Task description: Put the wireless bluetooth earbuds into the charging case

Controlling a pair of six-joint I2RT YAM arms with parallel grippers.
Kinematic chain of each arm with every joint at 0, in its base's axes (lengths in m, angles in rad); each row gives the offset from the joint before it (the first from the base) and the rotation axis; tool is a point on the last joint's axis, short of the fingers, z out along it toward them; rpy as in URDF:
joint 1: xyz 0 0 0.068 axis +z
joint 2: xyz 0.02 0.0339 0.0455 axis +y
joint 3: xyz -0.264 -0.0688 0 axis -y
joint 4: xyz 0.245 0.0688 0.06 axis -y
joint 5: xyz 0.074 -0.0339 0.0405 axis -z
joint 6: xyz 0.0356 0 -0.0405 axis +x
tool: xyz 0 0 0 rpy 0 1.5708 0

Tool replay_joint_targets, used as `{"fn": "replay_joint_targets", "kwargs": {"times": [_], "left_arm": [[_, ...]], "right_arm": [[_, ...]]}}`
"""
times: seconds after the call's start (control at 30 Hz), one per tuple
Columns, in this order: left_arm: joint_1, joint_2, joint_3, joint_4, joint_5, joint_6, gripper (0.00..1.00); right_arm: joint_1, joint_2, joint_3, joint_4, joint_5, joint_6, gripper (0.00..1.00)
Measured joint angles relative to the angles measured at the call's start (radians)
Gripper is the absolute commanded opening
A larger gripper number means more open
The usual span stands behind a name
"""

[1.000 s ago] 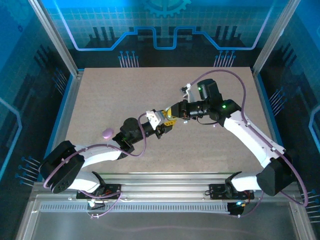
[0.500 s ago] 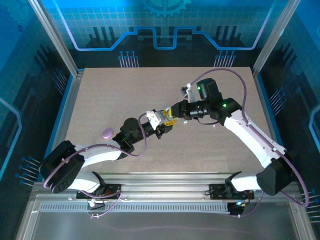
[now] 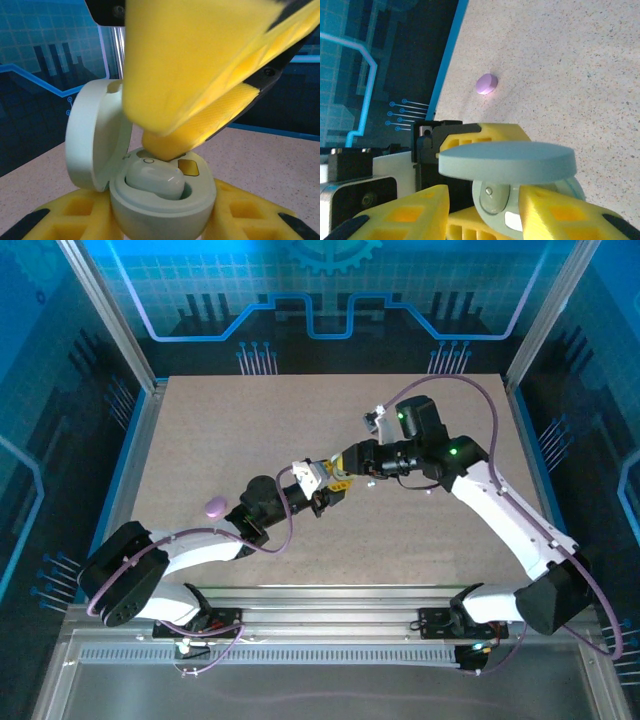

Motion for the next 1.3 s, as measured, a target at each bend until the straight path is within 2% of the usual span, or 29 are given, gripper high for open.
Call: {"fn": "replay_joint_targets", "kwargs": {"times": [0.3,0.5,0.57,0.7,0.83,1.1,1.3], "left_arm": [[0.0,-0.013,-0.004,0.003,-0.022,0.001,0.36],[0.0,-0.061,-0.021,0.002,-0.045,0.004,0.36],[0.0,-0.078,-0.033,0.002,-0.054,0.004,0.36],[0.0,-0.12,-0.057,-0.014,-0.072,0.008,0.36],[0.0,-0.171,-0.065,-0.044,-0.085,0.016,0.36],[0.0,-0.258,-0.065,-0.099,-0.093,0.035,0.36],[0.0,-0.301,-0.065,-0.143,-0.096,0.038,0.36]], "right_arm": [[0.0,-0.108,-0.002,0.04,-0.006,-0.035,0.46],[-0.014,-0.262,-0.058,0.061,0.134,-0.075,0.45],[-0.05,-0.307,-0.091,0.061,0.193,-0.074,0.44],[-0.195,-0.312,-0.167,0.059,0.248,-0.047,0.44],[-0.294,-0.166,-0.222,0.042,0.234,-0.035,0.42],[-0.304,0.252,-0.187,-0.018,0.184,-0.102,0.36],[-0.303,0.439,-0.123,-0.018,0.178,-0.137,0.32]]}}
